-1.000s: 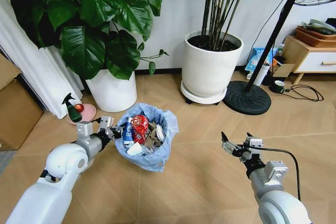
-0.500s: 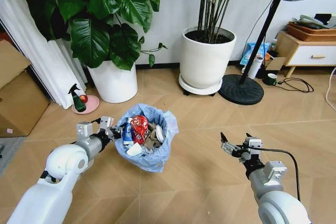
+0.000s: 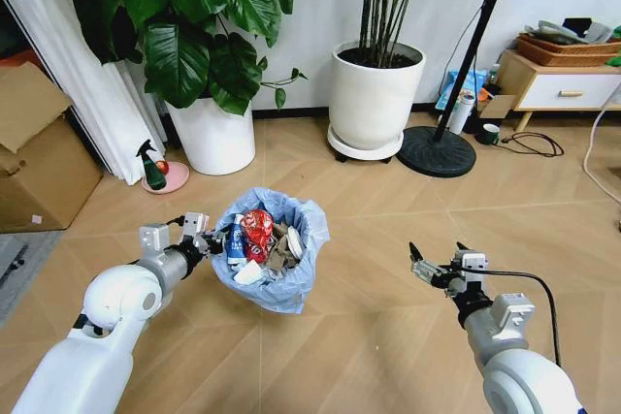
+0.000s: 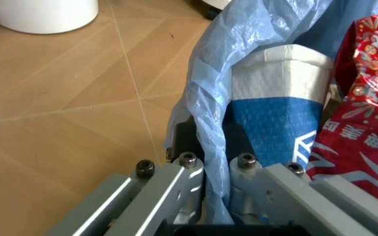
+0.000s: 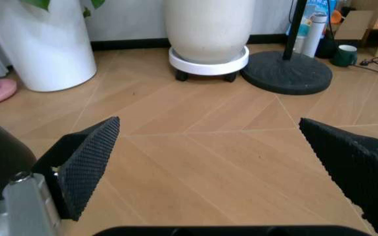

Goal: Pick up the trash bin and place the garbage on the floor into it.

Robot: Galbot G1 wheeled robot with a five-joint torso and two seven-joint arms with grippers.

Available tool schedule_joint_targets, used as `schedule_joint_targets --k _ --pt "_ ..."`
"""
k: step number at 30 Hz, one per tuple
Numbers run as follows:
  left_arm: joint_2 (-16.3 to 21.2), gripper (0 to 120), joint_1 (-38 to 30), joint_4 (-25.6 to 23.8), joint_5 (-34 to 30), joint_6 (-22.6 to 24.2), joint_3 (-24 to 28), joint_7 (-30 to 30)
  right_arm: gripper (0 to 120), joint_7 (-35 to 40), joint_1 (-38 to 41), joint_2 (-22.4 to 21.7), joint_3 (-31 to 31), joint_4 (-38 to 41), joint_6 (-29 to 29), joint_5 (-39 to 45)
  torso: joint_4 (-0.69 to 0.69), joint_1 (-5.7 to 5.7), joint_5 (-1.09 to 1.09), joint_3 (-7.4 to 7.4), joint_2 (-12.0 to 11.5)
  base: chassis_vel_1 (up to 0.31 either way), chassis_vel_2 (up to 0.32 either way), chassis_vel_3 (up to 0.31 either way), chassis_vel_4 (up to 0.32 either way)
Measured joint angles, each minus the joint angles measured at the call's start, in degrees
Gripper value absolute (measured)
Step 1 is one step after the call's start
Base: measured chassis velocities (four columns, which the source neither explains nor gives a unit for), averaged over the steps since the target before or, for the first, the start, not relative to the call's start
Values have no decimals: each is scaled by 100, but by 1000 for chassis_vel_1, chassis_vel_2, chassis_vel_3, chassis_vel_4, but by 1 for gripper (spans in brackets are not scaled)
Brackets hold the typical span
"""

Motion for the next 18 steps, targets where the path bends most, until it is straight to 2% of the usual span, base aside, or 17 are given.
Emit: schedule_joint_targets --k 18 --pt "-7 0 24 -40 6 -1 -25 0 100 0 -71 39 20 45 -5 -51 0 -1 3 0 0 180 -180 -179 175"
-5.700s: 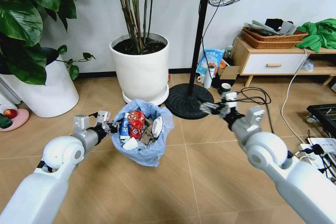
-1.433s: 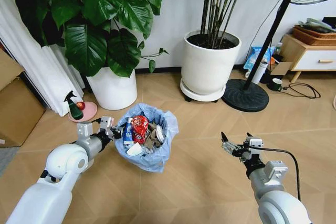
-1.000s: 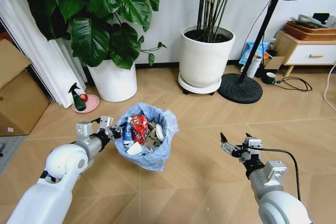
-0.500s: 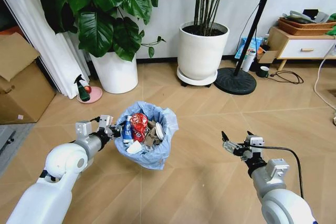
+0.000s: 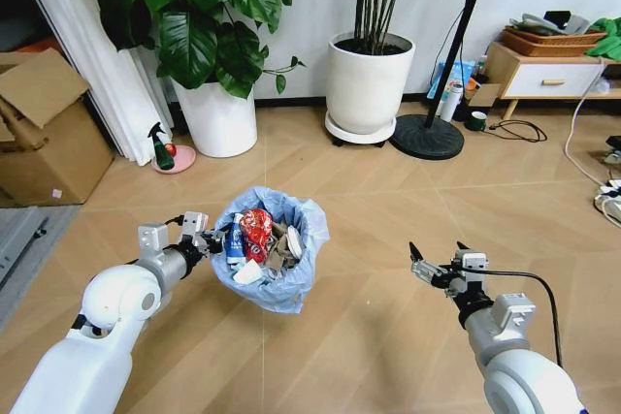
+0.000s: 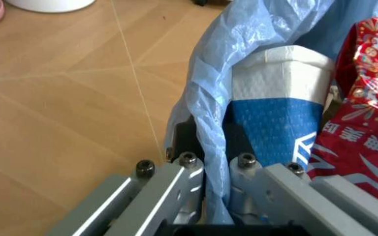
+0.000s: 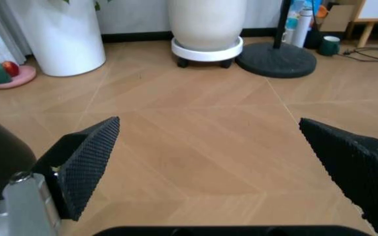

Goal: Pick up the trash bin and place the garbage on the floor into it.

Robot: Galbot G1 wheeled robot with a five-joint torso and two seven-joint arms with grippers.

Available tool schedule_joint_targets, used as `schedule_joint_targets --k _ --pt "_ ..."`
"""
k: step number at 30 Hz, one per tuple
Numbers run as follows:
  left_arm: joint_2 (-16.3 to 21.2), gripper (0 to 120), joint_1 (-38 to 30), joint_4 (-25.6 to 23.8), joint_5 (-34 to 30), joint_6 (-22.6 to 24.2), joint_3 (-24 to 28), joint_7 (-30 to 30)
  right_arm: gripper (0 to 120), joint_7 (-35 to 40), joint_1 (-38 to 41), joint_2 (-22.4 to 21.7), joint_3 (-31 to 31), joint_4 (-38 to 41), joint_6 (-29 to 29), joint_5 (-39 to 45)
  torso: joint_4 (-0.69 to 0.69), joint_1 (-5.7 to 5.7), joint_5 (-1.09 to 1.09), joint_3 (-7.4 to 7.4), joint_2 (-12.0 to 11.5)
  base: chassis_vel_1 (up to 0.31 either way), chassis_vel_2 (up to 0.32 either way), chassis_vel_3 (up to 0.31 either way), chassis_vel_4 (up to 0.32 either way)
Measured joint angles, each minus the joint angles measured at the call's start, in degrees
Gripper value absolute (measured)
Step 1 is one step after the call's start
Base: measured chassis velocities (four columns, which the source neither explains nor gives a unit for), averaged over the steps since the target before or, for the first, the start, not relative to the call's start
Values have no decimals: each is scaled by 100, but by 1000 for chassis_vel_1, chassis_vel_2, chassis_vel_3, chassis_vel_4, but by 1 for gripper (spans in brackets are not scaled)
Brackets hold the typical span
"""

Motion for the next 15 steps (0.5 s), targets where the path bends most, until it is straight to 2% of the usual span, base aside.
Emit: schedule_joint_targets --k 2,5,7,10,13,15 --pt "-17 0 1 0 10 -1 17 1 100 -2 -11 8 0 12 1 -22 -1 1 -5 1 0 163 -191 -183 179" --pt "-32 0 1 0 17 -2 20 0 100 -3 -17 14 -7 20 2 -27 -1 1 0 1 0 172 -197 -182 198" --pt "-40 0 -1 0 18 -2 20 0 100 -4 -18 -7 -9 20 3 -31 0 0 -6 0 0 196 -198 -187 202" --pt "-40 0 0 -9 18 -2 10 0 100 -6 -12 -42 -13 20 3 -31 0 0 1 0 0 200 -194 -201 205" --pt "-32 0 24 -31 18 -2 -6 -1 100 -7 8 -52 -32 19 7 -31 0 1 -6 0 0 211 -201 -215 206" --pt "-25 0 42 -45 18 -2 -17 -3 100 -8 17 -51 -50 15 7 -31 0 0 -2 0 0 222 -206 -217 213"
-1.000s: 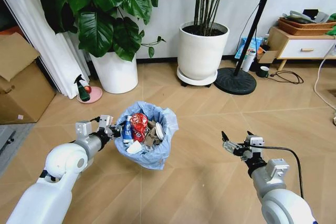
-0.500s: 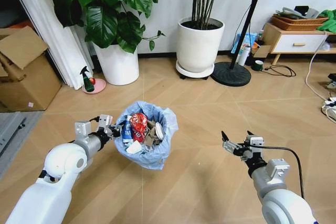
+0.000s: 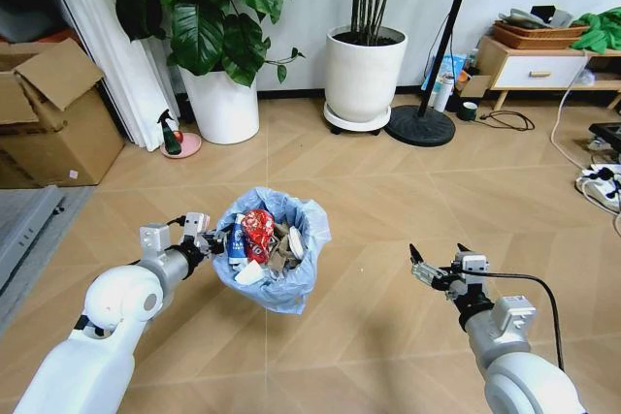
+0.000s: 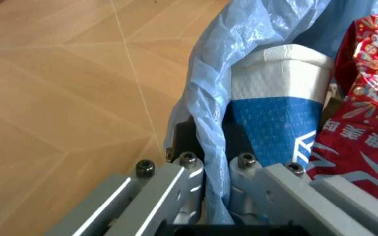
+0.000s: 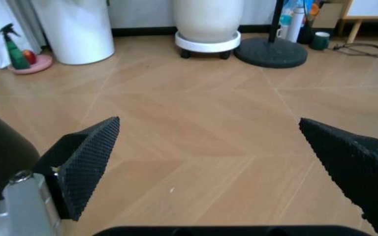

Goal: Pick up the trash bin and place the garbage on the floor into it.

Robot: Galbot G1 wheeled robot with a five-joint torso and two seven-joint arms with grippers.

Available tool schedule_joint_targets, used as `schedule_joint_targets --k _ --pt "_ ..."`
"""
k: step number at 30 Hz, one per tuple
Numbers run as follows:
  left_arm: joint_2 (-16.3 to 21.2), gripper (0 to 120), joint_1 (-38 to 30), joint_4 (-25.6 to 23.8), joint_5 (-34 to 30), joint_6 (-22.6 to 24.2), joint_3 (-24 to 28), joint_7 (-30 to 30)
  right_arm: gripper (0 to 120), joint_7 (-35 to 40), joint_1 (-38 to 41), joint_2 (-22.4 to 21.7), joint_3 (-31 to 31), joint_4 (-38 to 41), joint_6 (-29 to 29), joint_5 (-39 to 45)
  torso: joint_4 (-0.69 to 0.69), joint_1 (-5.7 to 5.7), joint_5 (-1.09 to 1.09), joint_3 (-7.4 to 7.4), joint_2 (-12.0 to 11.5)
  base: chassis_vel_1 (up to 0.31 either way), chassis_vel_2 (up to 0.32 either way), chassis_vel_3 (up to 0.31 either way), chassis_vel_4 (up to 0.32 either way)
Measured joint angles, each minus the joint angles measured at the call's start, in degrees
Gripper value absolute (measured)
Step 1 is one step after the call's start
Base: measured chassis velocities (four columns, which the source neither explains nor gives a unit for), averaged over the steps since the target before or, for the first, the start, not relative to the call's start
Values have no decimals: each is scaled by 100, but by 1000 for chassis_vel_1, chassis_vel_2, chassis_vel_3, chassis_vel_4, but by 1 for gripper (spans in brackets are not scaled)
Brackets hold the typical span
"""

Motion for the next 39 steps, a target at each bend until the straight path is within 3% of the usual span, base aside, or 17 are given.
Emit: schedule_joint_targets --k 21,24,31,34,36,39 --pt "-31 0 88 -47 24 0 -12 -8 100 -12 2 -11 -95 -52 21 -62 1 0 -3 0 0 212 -208 -214 215" --pt "-39 0 89 -47 25 0 -12 -8 100 -13 10 -1 -101 -59 21 -62 0 0 4 0 0 231 -220 -227 204" --pt "-63 0 98 -39 39 -2 -31 -8 100 -15 39 -2 -118 -73 23 -60 1 0 -5 0 0 222 -216 -210 211" --pt "-65 0 101 -35 40 -5 -42 -7 100 -15 43 -4 -124 -76 23 -57 -1 0 3 0 -1 231 -213 -218 190" --pt "-65 0 106 -33 40 -5 -43 -7 100 -15 42 0 -124 -76 24 -57 0 0 -5 0 0 204 -203 -206 214" --pt "-65 0 107 -33 42 -6 -44 -9 100 -15 36 17 -126 -76 30 -59 0 0 2 0 -1 192 -195 -211 204"
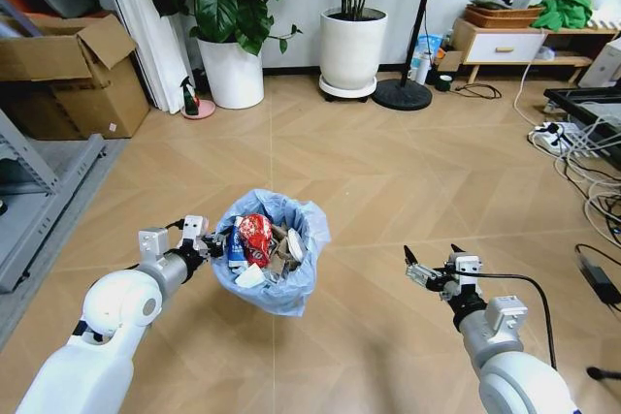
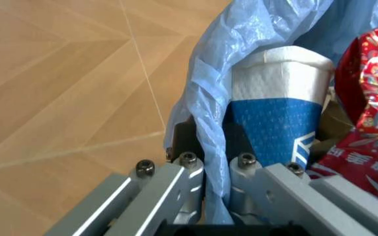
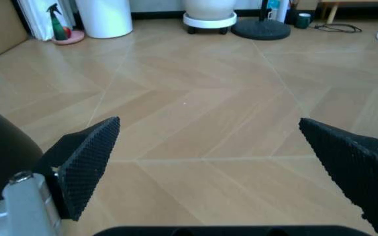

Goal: Pick up the trash bin and place the garbage on the floor into it.

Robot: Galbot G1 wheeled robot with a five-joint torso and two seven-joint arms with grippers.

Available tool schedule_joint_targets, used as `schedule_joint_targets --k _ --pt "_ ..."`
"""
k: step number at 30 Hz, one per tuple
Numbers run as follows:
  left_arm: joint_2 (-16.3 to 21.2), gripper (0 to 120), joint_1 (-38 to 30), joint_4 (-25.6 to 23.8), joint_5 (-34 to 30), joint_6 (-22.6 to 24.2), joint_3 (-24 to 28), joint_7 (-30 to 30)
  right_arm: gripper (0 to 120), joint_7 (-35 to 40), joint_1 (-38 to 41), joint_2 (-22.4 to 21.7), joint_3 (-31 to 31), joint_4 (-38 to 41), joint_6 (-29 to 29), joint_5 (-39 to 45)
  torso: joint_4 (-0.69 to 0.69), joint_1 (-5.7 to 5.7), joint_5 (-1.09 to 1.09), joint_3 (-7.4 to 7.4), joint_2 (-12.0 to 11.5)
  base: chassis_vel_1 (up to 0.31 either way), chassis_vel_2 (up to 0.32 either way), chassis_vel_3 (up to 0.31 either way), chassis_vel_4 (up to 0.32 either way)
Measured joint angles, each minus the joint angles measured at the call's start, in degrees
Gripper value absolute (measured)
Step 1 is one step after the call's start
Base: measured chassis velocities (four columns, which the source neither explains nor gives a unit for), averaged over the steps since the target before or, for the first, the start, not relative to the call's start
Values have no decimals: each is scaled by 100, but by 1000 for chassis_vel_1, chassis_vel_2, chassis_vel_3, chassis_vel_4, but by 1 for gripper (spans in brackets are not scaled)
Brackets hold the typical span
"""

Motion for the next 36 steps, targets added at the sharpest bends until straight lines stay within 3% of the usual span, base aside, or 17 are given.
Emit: schedule_joint_targets --k 8,19,28,36 --pt "-20 0 19 19 -5 2 8 -78 100 -41 -6 24 16 -75 225 -16 -1 -2 -2 -1 0 150 -141 -147 144" --pt "-65 0 370 55 -394 96 -186 -1326 100 -43 87 -25 69 -140 250 2 0 1 -1 1 0 -10 10 14 -10" --pt "-196 0 901 253 -68 103 -391 -1330 100 -30 154 -98 147 -185 258 72 0 0 -2 0 0 0 0 0 0" --pt "-361 0 955 471 50 106 -369 -1328 100 -24 227 -113 194 -217 286 101 0 0 -2 0 0 0 0 0 0"
